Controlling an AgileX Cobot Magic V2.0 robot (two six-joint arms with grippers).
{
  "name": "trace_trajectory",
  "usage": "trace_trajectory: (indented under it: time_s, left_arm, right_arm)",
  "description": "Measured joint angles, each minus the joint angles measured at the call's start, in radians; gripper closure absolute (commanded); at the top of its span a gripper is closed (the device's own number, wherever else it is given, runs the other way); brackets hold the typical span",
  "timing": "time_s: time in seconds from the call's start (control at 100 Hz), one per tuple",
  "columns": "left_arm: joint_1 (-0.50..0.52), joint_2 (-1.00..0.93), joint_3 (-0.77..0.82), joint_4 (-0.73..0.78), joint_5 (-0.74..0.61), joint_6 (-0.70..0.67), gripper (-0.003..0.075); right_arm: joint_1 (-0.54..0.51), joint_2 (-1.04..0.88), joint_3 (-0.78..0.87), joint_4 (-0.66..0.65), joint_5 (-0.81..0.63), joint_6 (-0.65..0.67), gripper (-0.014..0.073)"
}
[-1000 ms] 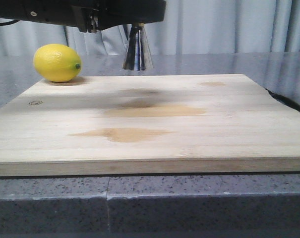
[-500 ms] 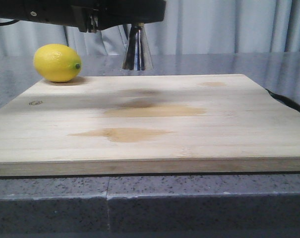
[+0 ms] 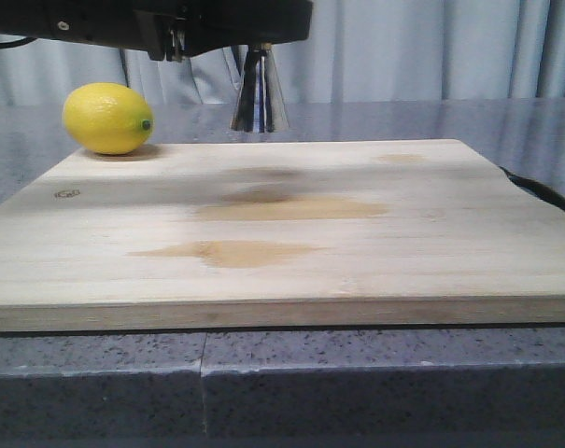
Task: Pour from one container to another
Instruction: 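Lift the beaker with the right gripper over the jigger cup, then tilt the beaker with the right gripper, pouring liquid into the jigger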
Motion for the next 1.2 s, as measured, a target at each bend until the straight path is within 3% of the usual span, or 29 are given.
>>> trace_trajectory:
  time_s: [0.33, 0.68, 1.2]
  left_arm:
    - [0.000, 0.000, 0.000, 0.000, 0.000, 0.000, 0.0500]
    - [0.000, 0.000, 0.000, 0.000, 0.000, 0.000, 0.0500]
    - [0.000, 0.000, 0.000, 0.000, 0.000, 0.000, 0.0500]
  right_arm:
    - [0.009, 0.030, 0.000, -0.104, -0.062, -0.058, 0.0307]
    - [0.085, 0.042, 0.000, -0.311, -0.077, -0.063, 0.0307]
    - [0.089, 0.042, 0.000, -0.412, -0.093, -0.065, 0.0314]
